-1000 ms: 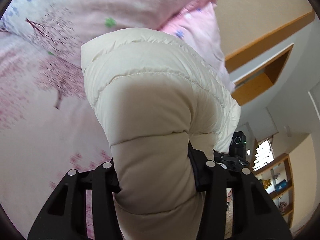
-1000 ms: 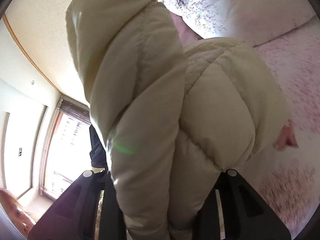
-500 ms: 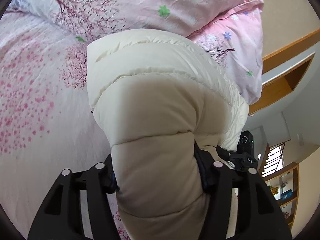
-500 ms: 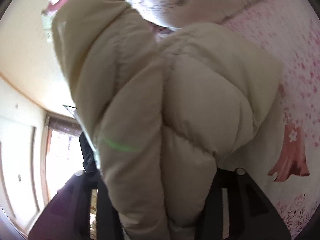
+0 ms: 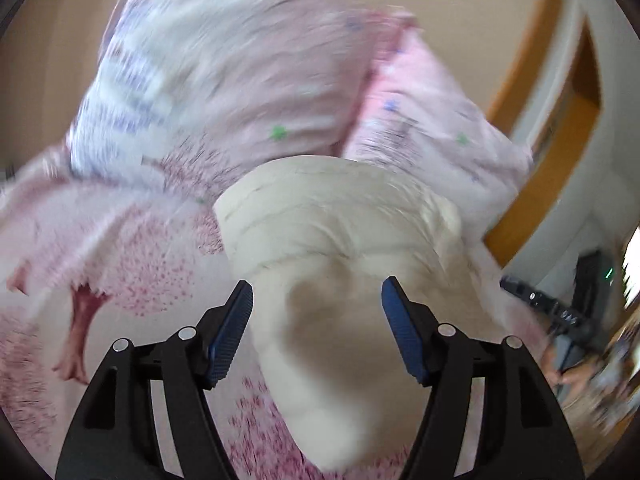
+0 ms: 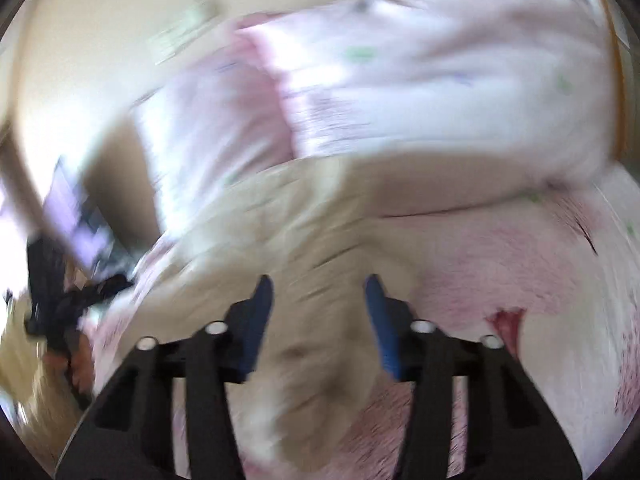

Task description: Fold large clothes

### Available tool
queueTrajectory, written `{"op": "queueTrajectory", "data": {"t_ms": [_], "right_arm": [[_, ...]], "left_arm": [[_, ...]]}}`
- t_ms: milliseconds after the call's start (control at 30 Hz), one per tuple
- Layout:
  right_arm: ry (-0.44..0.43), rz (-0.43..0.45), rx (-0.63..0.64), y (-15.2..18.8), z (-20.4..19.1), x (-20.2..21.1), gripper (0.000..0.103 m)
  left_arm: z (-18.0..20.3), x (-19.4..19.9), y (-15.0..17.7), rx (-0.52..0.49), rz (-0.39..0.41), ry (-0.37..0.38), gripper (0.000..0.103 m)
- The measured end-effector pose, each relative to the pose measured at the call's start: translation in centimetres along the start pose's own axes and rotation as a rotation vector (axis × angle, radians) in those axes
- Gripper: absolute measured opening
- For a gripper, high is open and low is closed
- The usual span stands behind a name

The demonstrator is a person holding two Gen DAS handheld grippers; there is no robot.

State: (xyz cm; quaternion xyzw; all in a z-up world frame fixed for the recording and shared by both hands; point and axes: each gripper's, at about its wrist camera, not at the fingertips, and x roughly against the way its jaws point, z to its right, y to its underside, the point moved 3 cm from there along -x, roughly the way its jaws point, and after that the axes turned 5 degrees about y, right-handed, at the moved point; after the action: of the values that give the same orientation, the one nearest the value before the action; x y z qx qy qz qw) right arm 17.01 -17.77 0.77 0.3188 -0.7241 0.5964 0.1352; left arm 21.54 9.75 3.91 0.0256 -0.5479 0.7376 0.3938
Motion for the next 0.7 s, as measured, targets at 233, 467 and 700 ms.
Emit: {"op": "queueTrajectory", "data": {"t_ms": [233, 467, 700], "right_arm": [[0.012, -0.118, 0.144, 2.7, -3.4, -2.7, 0.021], [0.066, -0.237, 0.080, 5.0, -1.7, -6.2, 0.014], [-0.100, -0.202, -0.143, 0.7, 1.2, -5.0, 0.048]], "left_arm": [[5.2, -1.3, 3.5, -0.186, -0.101, 0.025, 0.067], [5.1, -4.8, 5.5, -0.218, -0.225, 0.005, 0.067], [4.7, -6.1, 6.0, -0.199, -0.259, -0.003, 0.067]]}}
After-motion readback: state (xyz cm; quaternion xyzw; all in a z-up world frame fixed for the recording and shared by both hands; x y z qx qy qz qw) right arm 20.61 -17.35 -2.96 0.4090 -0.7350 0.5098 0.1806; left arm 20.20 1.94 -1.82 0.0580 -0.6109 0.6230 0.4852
